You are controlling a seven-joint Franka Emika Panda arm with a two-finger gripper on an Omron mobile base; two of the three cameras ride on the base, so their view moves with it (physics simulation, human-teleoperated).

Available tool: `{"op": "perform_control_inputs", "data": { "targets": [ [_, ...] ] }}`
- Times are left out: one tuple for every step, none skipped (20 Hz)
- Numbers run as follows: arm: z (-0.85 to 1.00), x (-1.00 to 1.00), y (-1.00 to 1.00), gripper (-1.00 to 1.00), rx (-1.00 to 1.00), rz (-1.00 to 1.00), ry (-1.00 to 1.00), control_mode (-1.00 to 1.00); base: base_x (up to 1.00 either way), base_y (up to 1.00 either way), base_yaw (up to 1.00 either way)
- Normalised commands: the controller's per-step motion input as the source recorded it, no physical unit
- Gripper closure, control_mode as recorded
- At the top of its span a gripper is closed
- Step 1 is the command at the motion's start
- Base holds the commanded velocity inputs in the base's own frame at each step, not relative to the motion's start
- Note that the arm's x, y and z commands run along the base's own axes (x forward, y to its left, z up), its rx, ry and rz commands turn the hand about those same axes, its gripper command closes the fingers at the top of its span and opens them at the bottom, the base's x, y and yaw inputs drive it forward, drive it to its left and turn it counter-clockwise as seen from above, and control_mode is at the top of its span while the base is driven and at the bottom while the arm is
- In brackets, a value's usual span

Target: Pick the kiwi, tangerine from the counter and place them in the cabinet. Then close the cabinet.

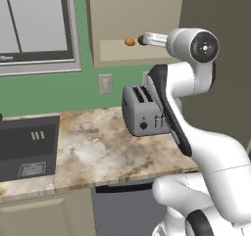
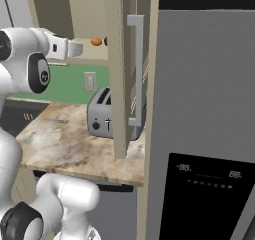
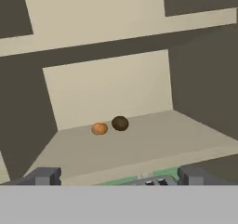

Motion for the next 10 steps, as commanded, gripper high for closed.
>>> {"op": "perform_control_inputs", "data": {
  "targets": [
    [0.34, -1.0, 0.0, -1.0, 0.0, -0.18, 0.12, -1.0, 0.0, 0.0, 0.0],
    [0.27, -1.0, 0.0, -1.0, 0.0, -0.17, 0.11, -1.0, 0.0, 0.0, 0.0],
    [0.06, -1.0, 0.0, -1.0, 0.0, -0.17, 0.06, -1.0, 0.0, 0.0, 0.0],
    [0.0, -1.0, 0.0, -1.0, 0.0, -0.15, 0.01, -1.0, 0.0, 0.0, 0.0],
    [0.0, -1.0, 0.0, -1.0, 0.0, -0.13, 0.0, -1.0, 0.0, 0.0, 0.0],
    [0.0, -1.0, -0.1, -1.0, 0.06, -0.08, 0.0, -1.0, 0.0, 0.0, 0.0],
    [0.0, -1.0, -0.1, -1.0, 0.09, -0.01, 0.0, -1.0, 0.0, 0.0, 0.0],
    [0.0, -1.0, -0.04, -1.0, 0.09, 0.0, 0.0, -1.0, 0.0, 0.0, 0.0],
    [0.0, -1.0, 0.0, -1.0, 0.09, 0.0, 0.0, -1.0, 0.0, 0.0, 0.0],
    [0.0, -1.0, 0.0, -1.0, 0.09, 0.0, 0.0, -1.0, 0.0, 0.0, 0.0]
  ]
}}
